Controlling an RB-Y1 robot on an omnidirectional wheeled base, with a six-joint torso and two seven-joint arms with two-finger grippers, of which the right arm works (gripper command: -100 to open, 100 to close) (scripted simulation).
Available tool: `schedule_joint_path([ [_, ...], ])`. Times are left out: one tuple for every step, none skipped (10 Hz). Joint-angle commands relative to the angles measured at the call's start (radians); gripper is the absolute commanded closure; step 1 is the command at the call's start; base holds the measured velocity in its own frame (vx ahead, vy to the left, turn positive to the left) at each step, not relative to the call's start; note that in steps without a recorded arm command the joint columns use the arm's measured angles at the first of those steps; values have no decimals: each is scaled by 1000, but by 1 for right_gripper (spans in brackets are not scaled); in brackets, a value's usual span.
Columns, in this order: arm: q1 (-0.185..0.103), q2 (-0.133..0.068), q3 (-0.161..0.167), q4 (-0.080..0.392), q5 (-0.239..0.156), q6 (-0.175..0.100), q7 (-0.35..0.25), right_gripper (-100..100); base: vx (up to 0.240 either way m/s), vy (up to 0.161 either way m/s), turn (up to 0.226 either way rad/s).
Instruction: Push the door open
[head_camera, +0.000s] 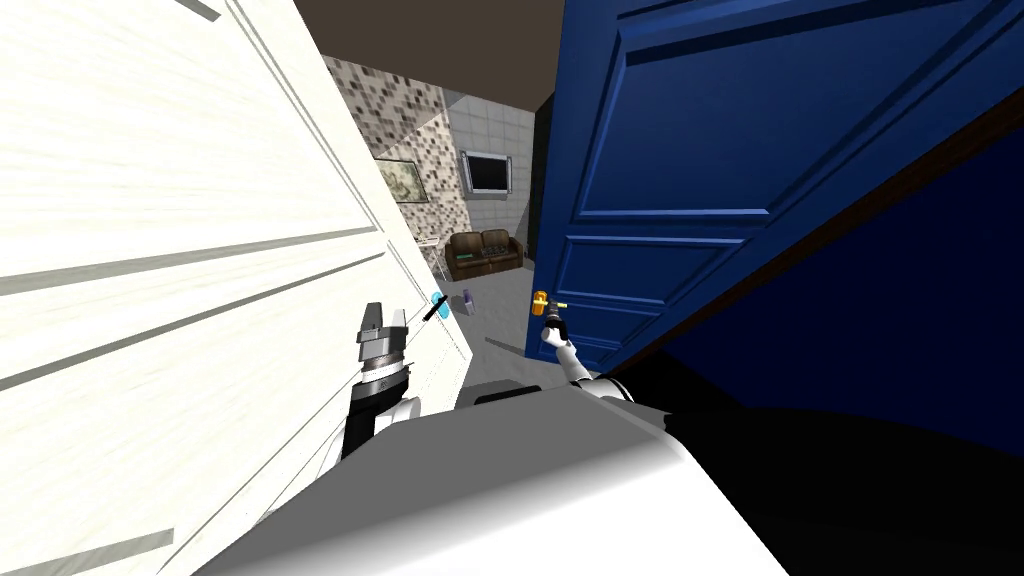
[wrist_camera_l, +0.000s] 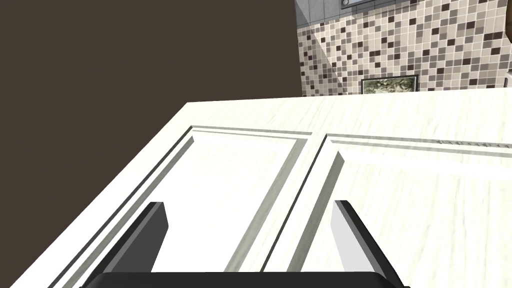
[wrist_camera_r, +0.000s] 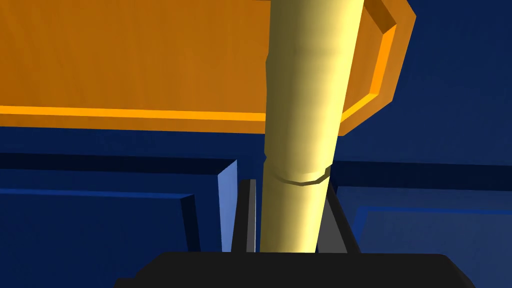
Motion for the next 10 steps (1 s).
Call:
schedule_joint_path([
  [-10, -17, -23, 1, -9, -24, 14, 100, 205, -7, -17],
  [-18, -16, -45, 8, -18, -38, 36, 100, 218, -18, -32],
  [-23, -15, -60, 12, -24, -48, 51, 100, 207, -17, -38],
  [-26, -13, -68, 15, -27, -53, 59, 100, 187, -15, -22],
  [-32, -11, -85, 20, -34, -63, 76, 100, 196, -34, -24],
  [-38, -7, -101, 25, -41, -74, 92, 100, 196, -20, -34],
  [-41, -5, -110, 28, -45, -79, 100, 100, 159, 0, -25],
  [-44, -3, -118, 30, -48, -84, 109, 100, 112, 2, -21],
  [-47, -1, -127, 33, -52, -90, 117, 100, 94, -6, -17],
  [-53, 5, -144, 38, -59, -100, 134, 100, 129, -8, -33],
])
